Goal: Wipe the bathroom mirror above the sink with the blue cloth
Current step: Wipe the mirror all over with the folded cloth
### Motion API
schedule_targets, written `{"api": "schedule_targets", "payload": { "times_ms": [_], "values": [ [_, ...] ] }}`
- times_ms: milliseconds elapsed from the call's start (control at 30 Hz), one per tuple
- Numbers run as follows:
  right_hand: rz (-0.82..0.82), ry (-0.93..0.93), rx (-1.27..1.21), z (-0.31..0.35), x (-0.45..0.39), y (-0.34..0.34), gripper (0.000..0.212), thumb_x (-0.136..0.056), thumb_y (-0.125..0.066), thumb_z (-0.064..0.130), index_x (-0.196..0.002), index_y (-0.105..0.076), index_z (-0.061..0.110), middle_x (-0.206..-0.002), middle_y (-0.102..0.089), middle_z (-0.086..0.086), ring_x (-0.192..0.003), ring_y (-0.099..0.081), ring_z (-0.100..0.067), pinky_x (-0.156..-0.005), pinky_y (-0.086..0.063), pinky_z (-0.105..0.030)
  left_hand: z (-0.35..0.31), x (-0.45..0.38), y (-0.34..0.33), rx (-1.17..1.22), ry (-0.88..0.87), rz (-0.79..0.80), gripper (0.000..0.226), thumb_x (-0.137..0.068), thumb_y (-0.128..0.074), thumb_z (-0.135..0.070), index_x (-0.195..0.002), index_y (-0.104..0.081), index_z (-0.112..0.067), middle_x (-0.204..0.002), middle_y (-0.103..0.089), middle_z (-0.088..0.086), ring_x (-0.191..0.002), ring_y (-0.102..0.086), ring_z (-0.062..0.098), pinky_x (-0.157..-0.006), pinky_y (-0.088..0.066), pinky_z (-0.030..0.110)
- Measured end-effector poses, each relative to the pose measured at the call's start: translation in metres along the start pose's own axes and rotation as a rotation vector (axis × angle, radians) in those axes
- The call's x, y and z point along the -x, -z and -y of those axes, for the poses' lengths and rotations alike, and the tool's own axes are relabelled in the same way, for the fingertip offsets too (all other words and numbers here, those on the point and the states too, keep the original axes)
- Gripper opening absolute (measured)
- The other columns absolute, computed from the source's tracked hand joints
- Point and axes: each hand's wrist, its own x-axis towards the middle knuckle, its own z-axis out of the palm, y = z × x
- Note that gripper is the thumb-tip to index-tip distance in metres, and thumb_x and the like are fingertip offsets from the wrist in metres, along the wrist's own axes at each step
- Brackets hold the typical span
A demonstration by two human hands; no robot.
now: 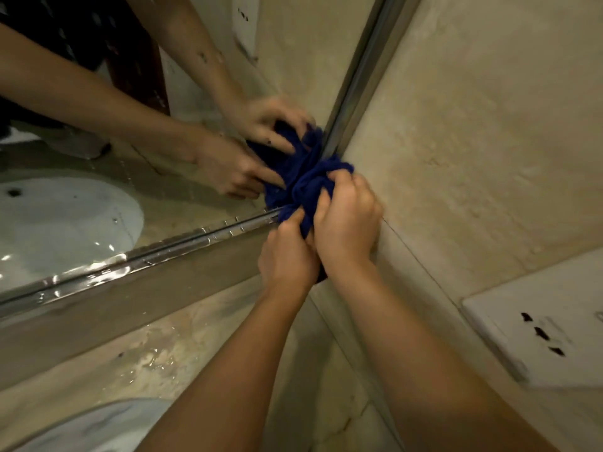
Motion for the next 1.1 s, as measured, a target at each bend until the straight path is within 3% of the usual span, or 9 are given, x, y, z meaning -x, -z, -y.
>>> {"api": "schedule_targets", "payload": {
  "times_ms": [67,133,300,467,667,733,900,967,1100],
  "values": [
    [0.286,-0.087,0.061,-0.004,0.014,-0.004,0.026,-0.096,-0.052,0.016,-0.121,-0.061,0.015,-0.115,-0.062,-0.009,-0.104,-0.059,-0.029,-0.083,-0.044,-0.035,0.02,0.009,-0.005,-0.008,0.062,0.111,0.03,-0.095,-0.05,-0.032,-0.124,-0.058,-0.033,-0.115,-0.068,0.006,-0.107,-0.062,0.031,-0.081,-0.05,0.037],
    [0.39,-0.125,0.045,-0.007,0.025,0.002,0.03,-0.098,-0.048,0.016,-0.127,-0.058,0.015,-0.122,-0.058,-0.009,-0.109,-0.056,-0.028,-0.087,-0.042,-0.035,0.028,0.023,-0.006,0.08,0.064,0.13,0.032,-0.095,-0.051,-0.027,-0.126,-0.057,-0.032,-0.112,-0.07,0.005,-0.103,-0.064,0.03,-0.083,-0.052,0.041],
    [0.063,-0.011,-0.172,-0.004,0.005,0.027,0.033,-0.096,-0.051,0.016,-0.127,-0.06,0.01,-0.121,-0.06,-0.011,-0.105,-0.058,-0.028,-0.088,-0.044,-0.035,-0.005,0.019,0.001,0.238,-0.187,-0.128,0.042,-0.097,-0.05,-0.026,-0.138,-0.047,-0.035,-0.106,-0.071,0.001,-0.089,-0.065,0.024,-0.075,-0.052,0.039],
    [0.046,0.007,-0.125,0.002,-0.011,0.018,0.028,-0.095,-0.054,0.014,-0.121,-0.063,0.008,-0.111,-0.064,-0.012,-0.1,-0.061,-0.03,-0.082,-0.047,-0.035,-0.005,-0.002,-0.005,0.226,-0.173,-0.145,0.031,-0.097,-0.05,-0.029,-0.127,-0.053,-0.034,-0.095,-0.069,0.0,-0.084,-0.063,0.024,-0.07,-0.052,0.042],
    [0.174,-0.061,-0.01,0.002,0.005,-0.007,0.023,-0.094,-0.053,0.012,-0.114,-0.062,0.008,-0.108,-0.065,-0.012,-0.097,-0.062,-0.032,-0.079,-0.044,-0.037,0.015,-0.004,0.002,-0.114,-0.129,-0.019,0.027,-0.097,-0.045,-0.034,-0.123,-0.051,-0.032,-0.103,-0.068,0.005,-0.098,-0.061,0.03,-0.069,-0.041,0.035],
    [0.29,-0.104,0.061,0.002,0.005,-0.007,0.024,-0.094,-0.054,0.016,-0.116,-0.061,0.011,-0.113,-0.064,-0.011,-0.102,-0.061,-0.032,-0.08,-0.046,-0.037,0.014,0.002,0.007,-0.184,-0.104,0.005,0.028,-0.097,-0.046,-0.034,-0.124,-0.051,-0.032,-0.107,-0.067,0.006,-0.102,-0.06,0.031,-0.07,-0.039,0.034],
    [0.847,-0.264,0.105,-0.025,0.031,-0.007,0.03,-0.091,-0.058,0.022,-0.121,-0.063,0.018,-0.124,-0.062,-0.012,-0.116,-0.058,-0.032,-0.091,-0.049,-0.036,0.04,0.039,0.002,-0.182,0.059,0.214,0.021,-0.093,-0.052,-0.026,-0.113,-0.06,-0.027,-0.113,-0.067,0.006,-0.104,-0.061,0.029,-0.072,-0.041,0.032],
    [0.705,-0.236,0.04,-0.031,0.037,-0.002,0.03,-0.093,-0.055,0.022,-0.121,-0.064,0.019,-0.121,-0.064,-0.01,-0.113,-0.059,-0.031,-0.091,-0.047,-0.036,0.04,0.039,0.002,-0.131,0.022,0.183,0.033,-0.093,-0.052,-0.025,-0.125,-0.058,-0.029,-0.119,-0.066,0.004,-0.107,-0.061,0.028,-0.078,-0.045,0.034],
    [0.267,-0.009,-0.078,-0.011,0.022,0.016,0.036,-0.096,-0.05,0.021,-0.131,-0.059,0.016,-0.12,-0.064,-0.009,-0.105,-0.061,-0.03,-0.086,-0.045,-0.037,0.012,0.028,0.015,0.114,-0.147,-0.109,0.042,-0.093,-0.049,-0.026,-0.135,-0.052,-0.031,-0.115,-0.07,0.002,-0.101,-0.063,0.03,-0.08,-0.051,0.04]
  ]
}}
